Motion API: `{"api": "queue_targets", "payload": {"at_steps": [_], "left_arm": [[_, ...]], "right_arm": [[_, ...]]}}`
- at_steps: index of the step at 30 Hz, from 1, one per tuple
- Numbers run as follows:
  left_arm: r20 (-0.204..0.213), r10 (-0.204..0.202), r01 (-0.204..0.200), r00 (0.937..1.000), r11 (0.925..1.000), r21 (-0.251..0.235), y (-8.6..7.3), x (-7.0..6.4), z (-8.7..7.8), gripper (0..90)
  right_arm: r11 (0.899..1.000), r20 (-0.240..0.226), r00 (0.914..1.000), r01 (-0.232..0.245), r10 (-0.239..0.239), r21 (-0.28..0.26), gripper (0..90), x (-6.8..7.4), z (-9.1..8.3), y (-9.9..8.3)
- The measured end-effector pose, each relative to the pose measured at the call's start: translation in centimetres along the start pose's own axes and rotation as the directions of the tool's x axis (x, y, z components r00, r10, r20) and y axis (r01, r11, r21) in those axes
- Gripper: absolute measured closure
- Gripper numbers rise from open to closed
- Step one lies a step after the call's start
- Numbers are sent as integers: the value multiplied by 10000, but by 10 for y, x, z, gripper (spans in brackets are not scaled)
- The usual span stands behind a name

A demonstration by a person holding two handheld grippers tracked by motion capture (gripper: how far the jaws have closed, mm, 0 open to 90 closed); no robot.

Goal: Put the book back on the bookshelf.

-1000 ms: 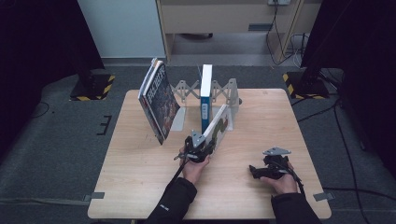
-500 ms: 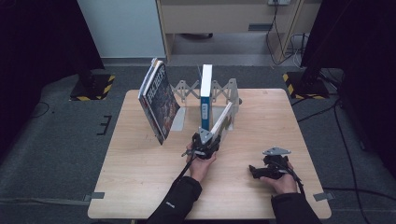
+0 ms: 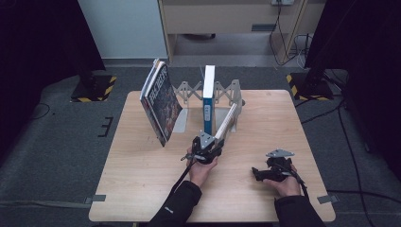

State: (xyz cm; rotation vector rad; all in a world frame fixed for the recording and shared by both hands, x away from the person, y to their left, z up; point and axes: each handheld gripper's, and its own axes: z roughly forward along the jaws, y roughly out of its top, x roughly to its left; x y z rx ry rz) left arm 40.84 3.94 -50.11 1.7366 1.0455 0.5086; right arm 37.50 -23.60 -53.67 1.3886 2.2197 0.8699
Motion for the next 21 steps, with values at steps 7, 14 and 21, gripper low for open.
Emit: {"api": "queue_targets", "payload": {"at_steps": [7, 14, 21], "left_arm": [[-56, 86, -86, 9999, 10000, 43, 9, -3, 8, 688], [-7, 209, -209, 9998, 9998, 53, 14, -4, 23, 665], [607, 547, -552, 9967, 9985, 67, 13, -1, 27, 599]], "right_arm": [[10000, -16, 10000, 17, -17, 1, 4, 0, 0, 0], [10000, -18, 10000, 18, -18, 0, 4, 0, 0, 0], [10000, -22, 10000, 25, -25, 9, 4, 0, 0, 0]]}}
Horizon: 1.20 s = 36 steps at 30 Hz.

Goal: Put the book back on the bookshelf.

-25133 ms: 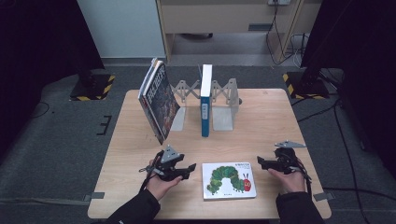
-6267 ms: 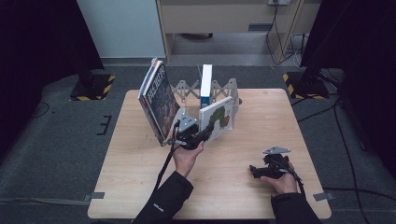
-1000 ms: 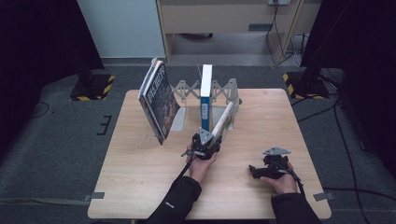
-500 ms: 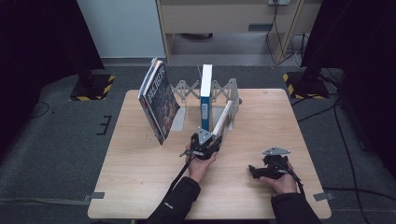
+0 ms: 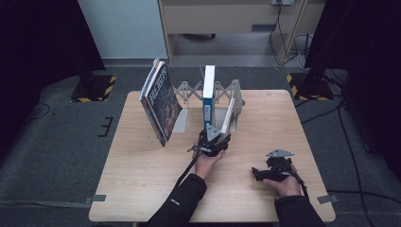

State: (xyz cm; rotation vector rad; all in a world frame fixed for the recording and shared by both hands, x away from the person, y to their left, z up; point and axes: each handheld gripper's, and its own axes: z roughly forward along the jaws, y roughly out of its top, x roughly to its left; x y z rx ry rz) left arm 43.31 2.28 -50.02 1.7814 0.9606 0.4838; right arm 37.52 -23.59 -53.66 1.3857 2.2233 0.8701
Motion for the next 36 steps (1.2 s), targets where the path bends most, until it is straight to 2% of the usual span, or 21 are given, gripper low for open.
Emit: {"api": "queue_targets", "payload": {"at_steps": [3, 5, 7, 9, 12, 14, 17, 23, 25, 30, 36], "left_arm": [[272, 66, -62, 9996, 9999, -134, -2, 0, -4, 555], [426, 94, -94, 9990, 10000, -14, -3, -1, -6, 525], [750, 82, -84, 9972, 10000, 17, -3, -1, -7, 498], [691, 205, -201, 9974, 9998, -73, -2, -2, -7, 499], [678, -80, 93, 9977, 9998, -185, -1, -1, -6, 551], [544, -51, 63, 9985, 9997, -224, 2, -2, -5, 591], [478, 25, -16, 9989, 9998, -197, 6, -4, -2, 589], [354, -88, 94, 9993, 9998, -184, 10, -4, 8, 596], [323, 43, -40, 9995, 10000, -86, 14, -5, 12, 593], [533, 104, -101, 9985, 9999, -57, 16, -3, 18, 563], [765, 455, -463, 9960, 9989, 88, 13, -7, 15, 557]], "right_arm": [[10000, 8, 10000, 6, -6, -13, 4, 0, 0, 0], [10000, 13, 10000, 5, -5, -19, 4, 0, 0, 0], [10000, 4, 10000, 4, -4, -10, 4, 0, 0, 0], [10000, 2, 10000, 4, -4, -13, 4, 0, 0, 0], [10000, 0, 10000, 8, -8, -12, 4, 0, 0, 0], [10000, 1, 10000, 7, -7, -11, 4, 0, 0, 0], [10000, -1, 10000, 5, -5, -15, 4, 0, 0, 0], [10000, 8, 10000, 2, -2, -14, 4, 0, 0, 0], [10000, 5, 10000, 7, -7, -17, 4, 0, 0, 0], [10000, -4, 10000, 25, -25, -17, 4, 0, 0, 0], [10000, -31, 10000, 4, -4, 10, 4, 1, 0, 0]]}}
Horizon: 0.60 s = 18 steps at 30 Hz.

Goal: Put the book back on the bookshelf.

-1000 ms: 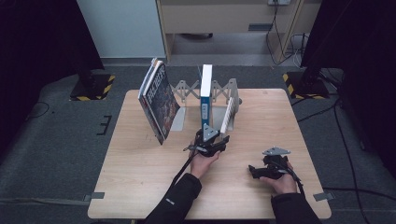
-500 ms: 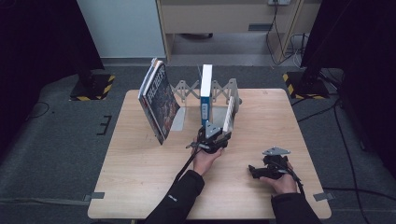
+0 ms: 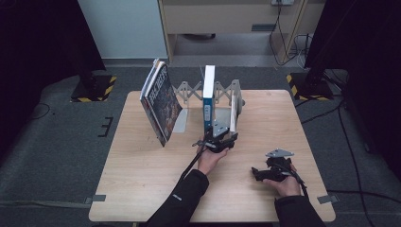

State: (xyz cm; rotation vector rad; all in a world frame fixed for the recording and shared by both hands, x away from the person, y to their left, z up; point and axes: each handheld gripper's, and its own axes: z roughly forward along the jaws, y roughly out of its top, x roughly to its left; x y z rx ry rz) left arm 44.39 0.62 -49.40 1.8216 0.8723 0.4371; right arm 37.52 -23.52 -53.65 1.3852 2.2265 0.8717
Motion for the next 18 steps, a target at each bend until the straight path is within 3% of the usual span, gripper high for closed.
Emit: {"api": "queue_targets", "payload": {"at_steps": [18], "left_arm": [[-337, 137, -133, 9993, 9998, 128, 14, 5, 20, 565]], "right_arm": [[10000, 20, 10000, -2, 2, -20, 4, 0, 0, 0]]}}
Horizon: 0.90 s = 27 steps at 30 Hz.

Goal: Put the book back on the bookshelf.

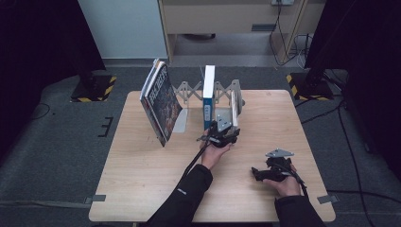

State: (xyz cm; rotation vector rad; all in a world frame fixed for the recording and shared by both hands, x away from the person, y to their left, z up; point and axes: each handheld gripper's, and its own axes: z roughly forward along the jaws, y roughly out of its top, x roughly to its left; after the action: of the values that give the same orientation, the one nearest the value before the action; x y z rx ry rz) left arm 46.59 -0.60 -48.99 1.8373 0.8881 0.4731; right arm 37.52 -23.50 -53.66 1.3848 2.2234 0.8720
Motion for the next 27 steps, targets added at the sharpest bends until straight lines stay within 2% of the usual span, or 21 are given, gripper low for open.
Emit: {"api": "queue_targets", "payload": {"at_steps": [2, 9, 12, 15, 21, 27], "left_arm": [[78, -35, 35, 10000, 10000, 3, 0, 2, 1, 561], [170, 365, -366, 9992, 9993, 36, -7, -1, -11, 563], [112, 498, -498, 9987, 9987, 75, -10, -2, -13, 592], [186, 244, -245, 9995, 9997, 30, -9, -2, -9, 606], [-61, 484, -483, 9988, 9987, 154, -2, -3, -3, 622], [-195, 445, -440, 9988, 9987, 247, 3, 0, 5, 619]], "right_arm": [[10000, -12, 10000, 8, -8, 14, 4, 0, 0, 0], [10000, -8, 10000, -21, 21, 17, 4, 0, 0, 0], [10000, -35, 10000, -10, 11, 18, 4, 1, 0, 0], [10000, -34, 10000, -6, 6, 11, 4, 1, 0, 0], [10000, -55, 10000, 1, -1, 15, 4, 1, 0, 0], [10000, -58, 10000, -2, 2, 24, 4, 1, 0, 0]]}}
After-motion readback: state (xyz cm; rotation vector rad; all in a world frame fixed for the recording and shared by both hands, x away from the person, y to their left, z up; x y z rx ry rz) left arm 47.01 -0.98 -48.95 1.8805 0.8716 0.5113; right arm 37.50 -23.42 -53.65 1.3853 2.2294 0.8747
